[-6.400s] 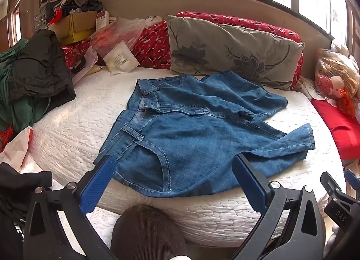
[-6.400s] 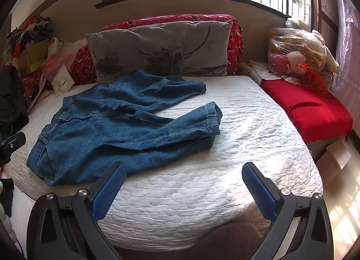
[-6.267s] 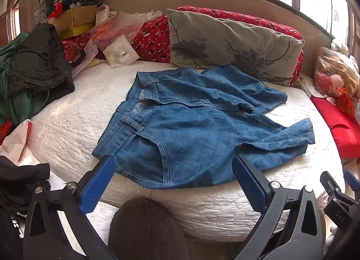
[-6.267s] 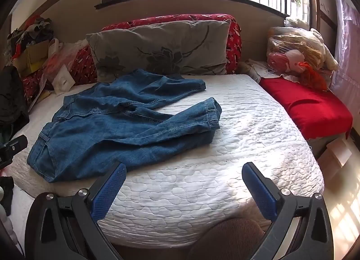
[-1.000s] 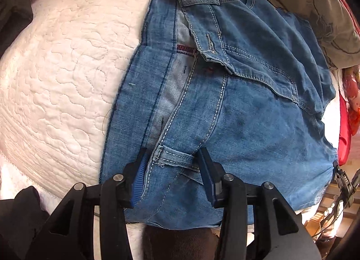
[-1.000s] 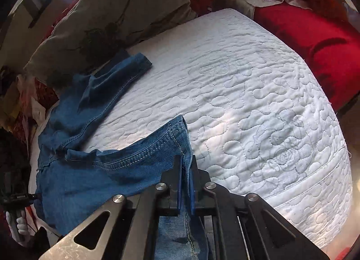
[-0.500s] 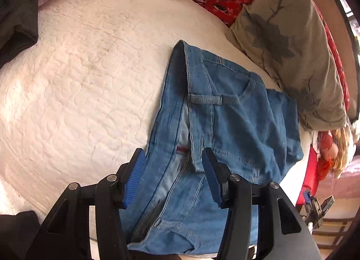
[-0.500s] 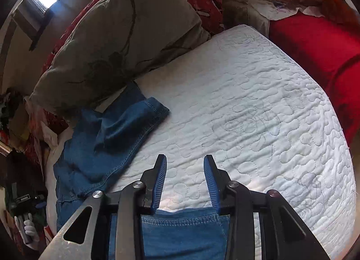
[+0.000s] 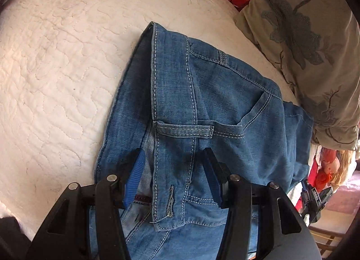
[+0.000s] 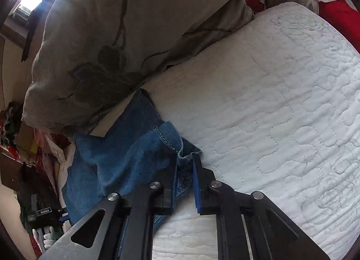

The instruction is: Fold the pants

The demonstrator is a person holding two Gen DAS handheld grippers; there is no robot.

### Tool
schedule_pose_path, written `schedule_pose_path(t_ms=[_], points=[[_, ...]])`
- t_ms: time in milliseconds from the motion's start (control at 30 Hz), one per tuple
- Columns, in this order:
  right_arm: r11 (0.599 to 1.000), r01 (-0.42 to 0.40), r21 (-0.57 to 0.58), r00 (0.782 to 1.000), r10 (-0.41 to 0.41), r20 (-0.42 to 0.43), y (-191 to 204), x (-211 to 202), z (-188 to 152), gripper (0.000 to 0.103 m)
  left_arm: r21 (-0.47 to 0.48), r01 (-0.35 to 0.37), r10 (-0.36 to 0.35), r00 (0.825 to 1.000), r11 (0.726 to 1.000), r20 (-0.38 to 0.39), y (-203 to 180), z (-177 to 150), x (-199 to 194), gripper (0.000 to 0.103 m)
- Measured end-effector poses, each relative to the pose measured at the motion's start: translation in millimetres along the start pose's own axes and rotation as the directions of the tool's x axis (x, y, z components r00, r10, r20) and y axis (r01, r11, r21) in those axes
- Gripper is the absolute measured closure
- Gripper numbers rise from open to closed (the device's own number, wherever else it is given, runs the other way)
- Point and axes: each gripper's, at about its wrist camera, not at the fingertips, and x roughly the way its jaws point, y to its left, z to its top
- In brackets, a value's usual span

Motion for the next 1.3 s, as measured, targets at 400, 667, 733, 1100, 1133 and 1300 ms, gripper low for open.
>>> schedule_pose_path(t_ms=[400,667,733,1100,1133,1300], points=[[0.995,0.090,0.052,0.993,-0.094,0.072,-31.2,-53.5,3.5,0.062,0.028,-0.027,0.025,0.998,0.999,0.055,3.5,4.4,-20.7,0.052],[0.997,0.048,-0.057,0.999,-0.047,0.018,21.0,-4.4,62.3,0.056,-0.051,0.035,-0.032,0.998,0.998,0.059,15.9,55.8,-21.5,0.052],[0.995,0.063,-0.077,0.998,-0.063,0.005,34.4,17.7,69.8,0.056,-0.047,0.037,-0.035,0.999,0.998,0.039,8.5,57.2,-9.9,0.052],[0.930,0.190,-0.314,0.982,-0.183,0.052,84.0,76.5,81.2,0.093,-0.013,-0.101,0.102,0.991,0.995,0.083,-23.8,61.8,6.3,0.052],[0.938,0.209,-0.278,0.977,-0.191,0.092,77.9,70.6,86.7,0.094,-0.004,-0.149,0.149,0.984,0.989,0.099,-27.0,63.2,6.2,0.052],[0.940,0.219,-0.260,0.976,-0.210,0.063,62.8,69.5,85.2,0.088,-0.018,-0.143,0.144,0.983,0.990,0.114,-23.6,64.9,-2.1,0.052]])
